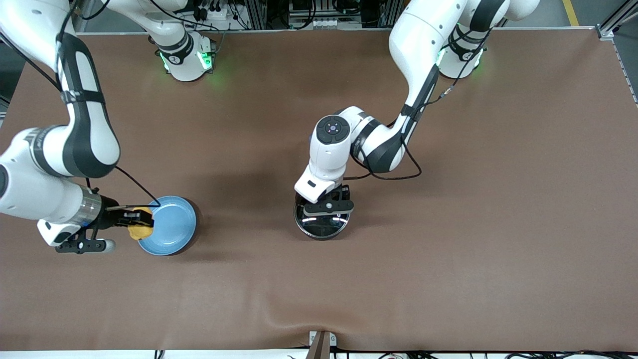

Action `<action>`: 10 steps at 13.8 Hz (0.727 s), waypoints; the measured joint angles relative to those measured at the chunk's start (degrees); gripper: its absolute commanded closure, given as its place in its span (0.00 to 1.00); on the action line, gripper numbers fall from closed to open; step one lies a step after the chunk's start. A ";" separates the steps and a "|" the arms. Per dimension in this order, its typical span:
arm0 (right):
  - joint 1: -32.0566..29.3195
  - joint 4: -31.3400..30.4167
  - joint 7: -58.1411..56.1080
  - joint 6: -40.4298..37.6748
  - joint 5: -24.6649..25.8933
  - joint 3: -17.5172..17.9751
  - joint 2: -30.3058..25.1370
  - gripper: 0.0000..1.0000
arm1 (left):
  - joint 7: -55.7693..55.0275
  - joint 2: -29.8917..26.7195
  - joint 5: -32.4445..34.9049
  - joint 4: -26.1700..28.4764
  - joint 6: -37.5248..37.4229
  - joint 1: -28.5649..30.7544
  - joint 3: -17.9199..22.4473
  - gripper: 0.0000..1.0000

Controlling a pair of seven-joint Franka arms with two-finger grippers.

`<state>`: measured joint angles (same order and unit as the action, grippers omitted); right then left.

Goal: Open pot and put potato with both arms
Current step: 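Grasp the blue lid knob with the left gripper and lift the potato, then lift the lid off the pot while the right gripper carries the potato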

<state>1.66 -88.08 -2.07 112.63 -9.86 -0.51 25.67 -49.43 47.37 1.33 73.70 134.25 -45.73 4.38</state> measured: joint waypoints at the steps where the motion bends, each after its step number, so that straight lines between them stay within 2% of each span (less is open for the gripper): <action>1: 0.49 0.63 1.34 -1.22 -0.01 0.01 -0.51 0.59 | -0.02 0.29 0.00 -0.03 0.19 -0.11 0.04 0.00; 2: 1.21 1.32 2.85 -2.23 -0.01 0.02 -0.98 0.59 | -0.03 0.46 0.00 -0.06 0.30 -0.17 0.07 0.00; 4: 2.84 2.59 5.14 -3.79 -0.01 0.04 -1.51 0.58 | -0.37 0.51 0.00 -0.11 0.38 -0.19 0.12 0.48; 5: 3.42 3.12 5.89 -4.28 -0.01 0.04 -1.62 0.56 | -1.38 0.50 0.00 -0.19 0.39 -0.19 0.14 0.68; 6: 3.83 3.43 6.28 -4.47 -0.01 0.03 -1.66 0.56 | -2.43 0.50 0.00 -0.28 0.39 -0.19 0.20 0.84; 8: 5.05 3.97 7.33 -4.51 -0.01 0.05 -1.67 0.56 | -3.61 0.50 0.00 -0.69 0.39 -0.27 0.23 0.98; 10: 6.40 4.65 8.63 -4.53 0.00 0.06 -1.67 0.57 | -4.12 0.51 0.00 -0.75 0.38 -0.26 0.31 1.00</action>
<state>8.06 -83.43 6.55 108.11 -9.86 -0.46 24.00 -53.55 47.88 1.33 72.95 134.63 -45.99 4.69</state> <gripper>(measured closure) 0.419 0.476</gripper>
